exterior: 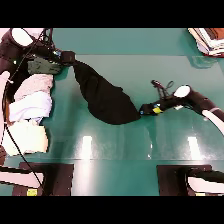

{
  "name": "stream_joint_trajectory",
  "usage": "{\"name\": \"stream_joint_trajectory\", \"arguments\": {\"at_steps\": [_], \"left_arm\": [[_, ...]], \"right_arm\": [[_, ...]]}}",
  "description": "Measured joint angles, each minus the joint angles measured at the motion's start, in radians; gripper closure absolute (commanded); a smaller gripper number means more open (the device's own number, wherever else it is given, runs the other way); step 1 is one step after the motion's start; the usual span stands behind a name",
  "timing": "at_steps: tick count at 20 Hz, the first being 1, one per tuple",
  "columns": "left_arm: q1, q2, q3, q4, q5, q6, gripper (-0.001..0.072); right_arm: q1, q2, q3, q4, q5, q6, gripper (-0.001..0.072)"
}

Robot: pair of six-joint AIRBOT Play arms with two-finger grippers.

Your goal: Fold the shirts.

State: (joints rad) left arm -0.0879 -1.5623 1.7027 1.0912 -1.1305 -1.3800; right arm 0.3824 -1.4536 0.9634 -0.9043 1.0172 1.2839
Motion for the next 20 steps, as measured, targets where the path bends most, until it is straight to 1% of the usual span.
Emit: {"name": "stream_joint_trajectory", "arguments": {"at_steps": [1,2,5,8,13,17,20], "left_arm": [[0.0,0.0,0.0,0.001,-0.004,0.0,0.0682],[0.0,0.002,0.0,0.004,-0.008,0.0,0.0682],[0.0,0.02,0.0,0.01,-0.015,-0.001,0.0683],[0.0,0.099,0.008,0.042,-0.015,-0.003,0.0683],[0.0,0.342,0.05,0.129,-0.035,-0.006,0.0683],[0.0,0.561,0.095,0.142,-0.051,-0.008,0.0683],[0.0,0.689,0.124,0.124,-0.057,-0.018,0.0683]], "right_arm": [[0.022,-0.033,0.032,0.0,-0.001,0.0,0.0621],[0.042,-0.065,0.065,-0.005,-0.001,-0.001,0.0698],[0.071,-0.114,0.166,-0.029,0.035,-0.003,0.0698],[0.048,-0.085,0.288,-0.092,0.105,-0.002,0.0698],[-0.073,0.092,0.541,-0.193,0.223,0.016,0.0698],[-0.172,0.257,0.736,-0.218,0.258,0.023,0.0699],[-0.223,0.354,0.852,-0.225,0.271,0.024,0.0699]]}}
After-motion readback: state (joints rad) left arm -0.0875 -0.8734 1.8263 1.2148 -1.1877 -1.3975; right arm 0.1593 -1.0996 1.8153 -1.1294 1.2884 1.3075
